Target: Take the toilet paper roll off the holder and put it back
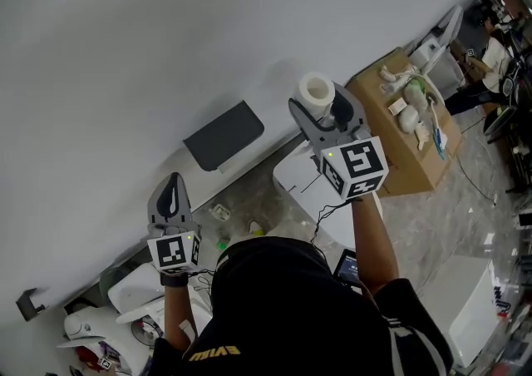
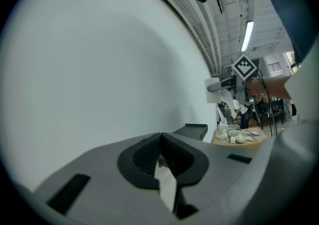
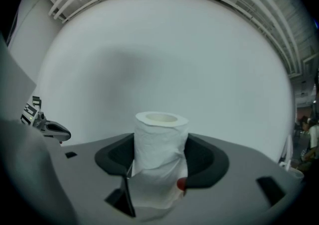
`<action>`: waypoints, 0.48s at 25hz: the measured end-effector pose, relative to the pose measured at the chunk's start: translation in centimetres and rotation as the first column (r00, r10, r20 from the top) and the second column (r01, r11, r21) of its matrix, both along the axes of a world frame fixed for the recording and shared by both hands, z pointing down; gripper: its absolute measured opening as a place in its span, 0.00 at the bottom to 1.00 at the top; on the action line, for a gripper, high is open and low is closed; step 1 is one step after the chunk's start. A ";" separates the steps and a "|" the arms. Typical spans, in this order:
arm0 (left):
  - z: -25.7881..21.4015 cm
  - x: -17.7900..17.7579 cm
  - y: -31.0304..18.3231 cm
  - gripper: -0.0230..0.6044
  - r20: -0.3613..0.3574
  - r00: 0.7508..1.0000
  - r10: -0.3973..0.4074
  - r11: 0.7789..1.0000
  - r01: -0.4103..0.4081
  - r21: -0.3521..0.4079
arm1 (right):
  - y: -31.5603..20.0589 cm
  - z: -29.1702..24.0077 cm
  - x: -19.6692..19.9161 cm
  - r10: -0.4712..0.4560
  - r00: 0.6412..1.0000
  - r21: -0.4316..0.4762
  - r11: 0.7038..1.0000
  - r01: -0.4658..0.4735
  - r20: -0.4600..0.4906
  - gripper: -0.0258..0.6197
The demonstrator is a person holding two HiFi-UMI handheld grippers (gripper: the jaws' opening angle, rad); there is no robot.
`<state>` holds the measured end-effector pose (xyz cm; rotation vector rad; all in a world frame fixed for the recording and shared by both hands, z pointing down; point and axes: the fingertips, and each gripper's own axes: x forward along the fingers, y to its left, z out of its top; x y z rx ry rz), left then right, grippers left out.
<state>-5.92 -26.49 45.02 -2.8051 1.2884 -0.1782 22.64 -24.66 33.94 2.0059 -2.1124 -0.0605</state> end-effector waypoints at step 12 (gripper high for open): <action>-1.4 0.7 -0.5 0.05 -0.035 0.999 -0.009 0.999 0.010 0.043 | 2.1 0.2 2.6 0.073 0.997 -0.005 0.997 -0.073 0.004 0.49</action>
